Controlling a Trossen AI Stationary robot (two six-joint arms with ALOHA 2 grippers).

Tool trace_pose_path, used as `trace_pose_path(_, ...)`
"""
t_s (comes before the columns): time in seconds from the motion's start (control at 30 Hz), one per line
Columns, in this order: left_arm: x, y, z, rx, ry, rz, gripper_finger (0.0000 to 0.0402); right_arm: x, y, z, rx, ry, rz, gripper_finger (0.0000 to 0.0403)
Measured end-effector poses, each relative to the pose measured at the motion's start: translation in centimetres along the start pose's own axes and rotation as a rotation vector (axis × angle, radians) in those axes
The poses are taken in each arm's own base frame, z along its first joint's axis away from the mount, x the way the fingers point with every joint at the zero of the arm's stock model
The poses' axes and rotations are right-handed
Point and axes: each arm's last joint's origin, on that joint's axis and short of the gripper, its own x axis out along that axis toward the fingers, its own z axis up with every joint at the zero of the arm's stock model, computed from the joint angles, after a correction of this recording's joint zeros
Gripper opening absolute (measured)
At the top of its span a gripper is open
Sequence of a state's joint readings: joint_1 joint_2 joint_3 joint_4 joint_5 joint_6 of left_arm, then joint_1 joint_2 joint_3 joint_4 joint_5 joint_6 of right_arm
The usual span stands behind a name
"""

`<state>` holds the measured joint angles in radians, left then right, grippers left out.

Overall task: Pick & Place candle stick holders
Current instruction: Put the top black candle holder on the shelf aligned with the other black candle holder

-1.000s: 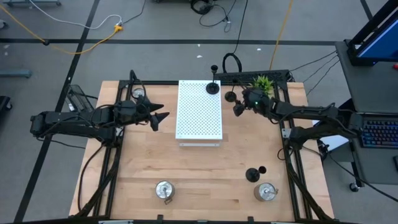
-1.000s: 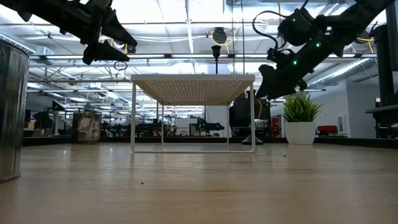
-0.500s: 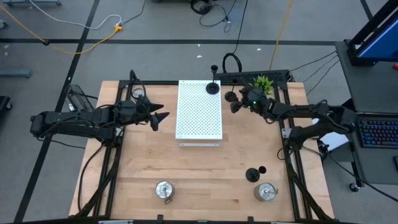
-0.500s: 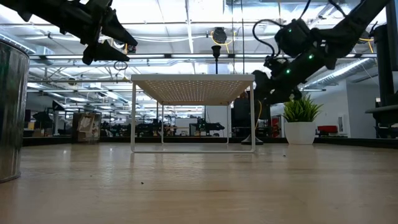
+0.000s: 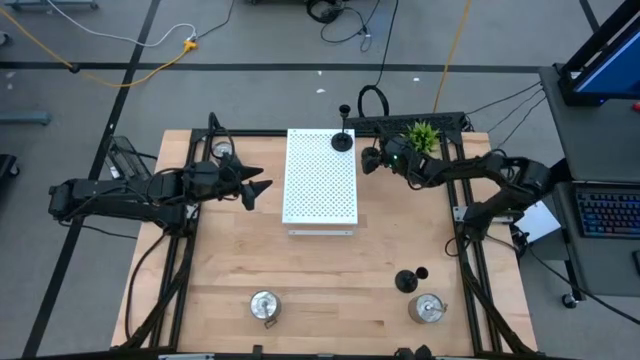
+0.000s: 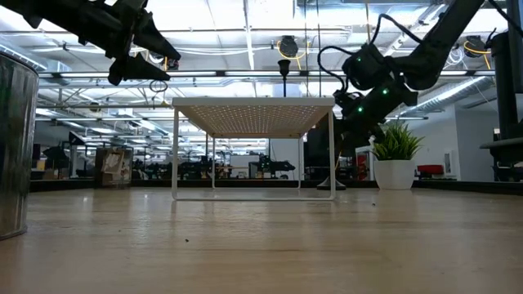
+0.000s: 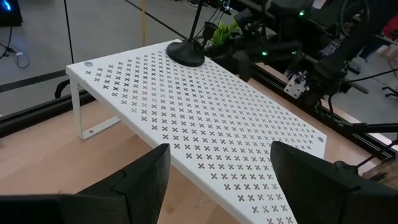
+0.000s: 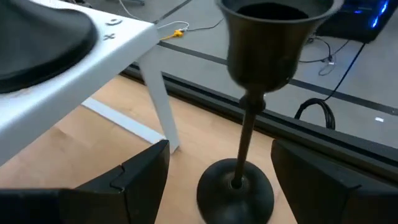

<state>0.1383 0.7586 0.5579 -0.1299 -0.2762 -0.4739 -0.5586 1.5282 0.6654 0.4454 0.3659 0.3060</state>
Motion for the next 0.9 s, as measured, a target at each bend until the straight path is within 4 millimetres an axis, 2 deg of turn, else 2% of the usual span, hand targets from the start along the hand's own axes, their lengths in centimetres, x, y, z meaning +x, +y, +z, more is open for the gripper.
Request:
trace_pose_path(0.47,0.0,0.0,0.0,0.000,0.003,-0.005,0.0285,1.0,-1.4,0.5,0.079,0.006,-0.030,0.0274)
trace_pose_path(0.9,0.0,0.0,0.0,0.001,0.003,-0.005,0.0285,1.2,-1.4,0.6,0.102,0.008,0.045,0.0274)
